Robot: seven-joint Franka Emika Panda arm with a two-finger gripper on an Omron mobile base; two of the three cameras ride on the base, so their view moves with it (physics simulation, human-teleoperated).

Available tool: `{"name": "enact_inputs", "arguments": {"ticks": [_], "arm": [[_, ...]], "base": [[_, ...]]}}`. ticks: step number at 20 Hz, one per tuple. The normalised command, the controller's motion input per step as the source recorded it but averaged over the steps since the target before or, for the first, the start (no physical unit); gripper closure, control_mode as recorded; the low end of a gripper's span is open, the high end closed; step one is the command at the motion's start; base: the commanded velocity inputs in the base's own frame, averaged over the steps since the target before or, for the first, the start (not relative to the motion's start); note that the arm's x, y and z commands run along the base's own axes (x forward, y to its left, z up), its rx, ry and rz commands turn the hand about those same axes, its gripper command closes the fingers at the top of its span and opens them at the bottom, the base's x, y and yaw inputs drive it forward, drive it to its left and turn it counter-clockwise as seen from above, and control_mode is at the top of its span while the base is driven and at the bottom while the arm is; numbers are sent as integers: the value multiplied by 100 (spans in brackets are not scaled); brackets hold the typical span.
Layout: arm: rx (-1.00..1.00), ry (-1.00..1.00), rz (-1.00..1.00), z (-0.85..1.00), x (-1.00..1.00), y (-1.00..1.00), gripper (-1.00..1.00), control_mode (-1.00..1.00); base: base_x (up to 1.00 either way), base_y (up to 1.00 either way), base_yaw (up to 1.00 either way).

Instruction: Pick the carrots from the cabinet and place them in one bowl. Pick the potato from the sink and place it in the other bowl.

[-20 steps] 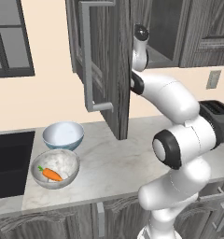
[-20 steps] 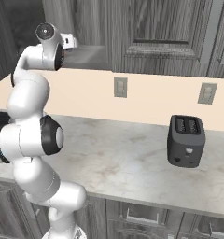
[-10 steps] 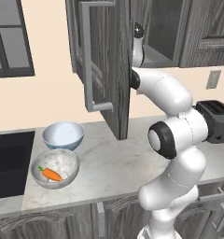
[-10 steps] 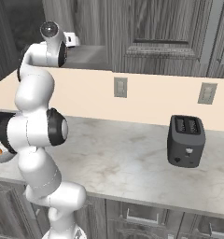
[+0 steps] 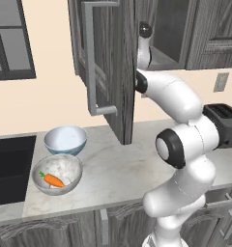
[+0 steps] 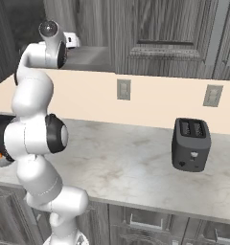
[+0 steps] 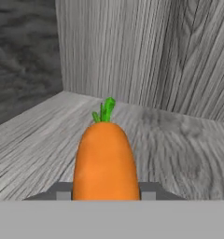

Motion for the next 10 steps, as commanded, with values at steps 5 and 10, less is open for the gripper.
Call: {"name": "enact_inputs", "arguments": {"ticks": [5,10], "arm": [[0,-8,0,9,-80,0,100,-100],[0,-9,0,8,-83,-5,100,-100]], "base": [[0,0,0],[0,0,0]]}}
